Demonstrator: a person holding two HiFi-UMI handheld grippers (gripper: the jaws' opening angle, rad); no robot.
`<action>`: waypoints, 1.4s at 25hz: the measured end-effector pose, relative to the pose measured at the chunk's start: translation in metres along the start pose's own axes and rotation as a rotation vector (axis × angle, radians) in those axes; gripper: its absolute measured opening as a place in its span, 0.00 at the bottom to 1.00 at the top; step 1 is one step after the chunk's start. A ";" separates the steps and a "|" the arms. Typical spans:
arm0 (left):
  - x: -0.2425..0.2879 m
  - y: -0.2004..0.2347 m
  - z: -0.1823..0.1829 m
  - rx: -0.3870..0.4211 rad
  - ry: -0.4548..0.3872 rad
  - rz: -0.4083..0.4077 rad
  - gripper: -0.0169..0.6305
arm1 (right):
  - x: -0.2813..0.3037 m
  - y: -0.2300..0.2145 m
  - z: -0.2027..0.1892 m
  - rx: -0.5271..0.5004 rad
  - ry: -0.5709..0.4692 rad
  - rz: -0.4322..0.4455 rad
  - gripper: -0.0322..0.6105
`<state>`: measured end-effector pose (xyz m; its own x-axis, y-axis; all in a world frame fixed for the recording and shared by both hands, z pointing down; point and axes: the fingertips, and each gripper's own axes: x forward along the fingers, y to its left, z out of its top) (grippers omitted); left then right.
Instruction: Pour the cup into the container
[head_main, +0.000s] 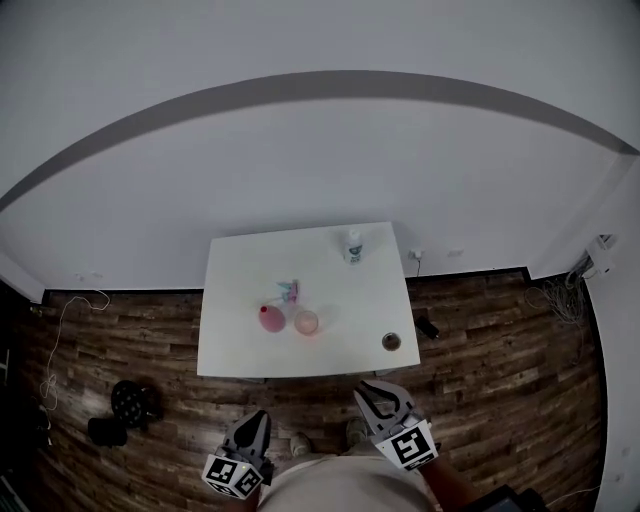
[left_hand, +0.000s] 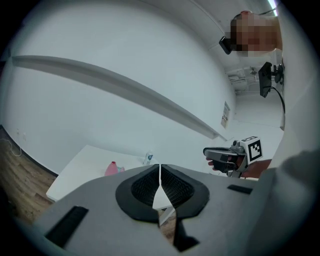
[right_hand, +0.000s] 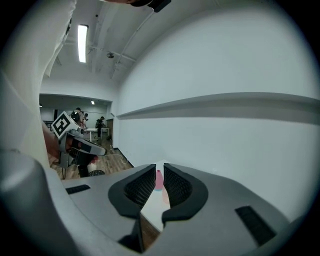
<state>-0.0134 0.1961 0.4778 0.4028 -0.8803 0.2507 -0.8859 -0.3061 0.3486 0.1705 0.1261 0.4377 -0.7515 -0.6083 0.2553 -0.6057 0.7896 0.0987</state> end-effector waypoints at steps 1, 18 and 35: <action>0.002 -0.003 0.000 0.006 -0.003 0.014 0.05 | -0.002 -0.004 -0.001 0.001 -0.010 0.019 0.11; 0.003 -0.021 -0.025 -0.014 -0.004 0.169 0.05 | -0.012 -0.033 -0.019 0.071 -0.062 0.111 0.17; 0.035 0.084 0.023 0.013 0.047 0.043 0.05 | 0.072 -0.030 0.007 0.082 -0.017 -0.020 0.17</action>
<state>-0.0786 0.1313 0.4948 0.3744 -0.8749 0.3073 -0.9055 -0.2734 0.3247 0.1326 0.0576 0.4464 -0.7431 -0.6256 0.2374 -0.6394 0.7685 0.0238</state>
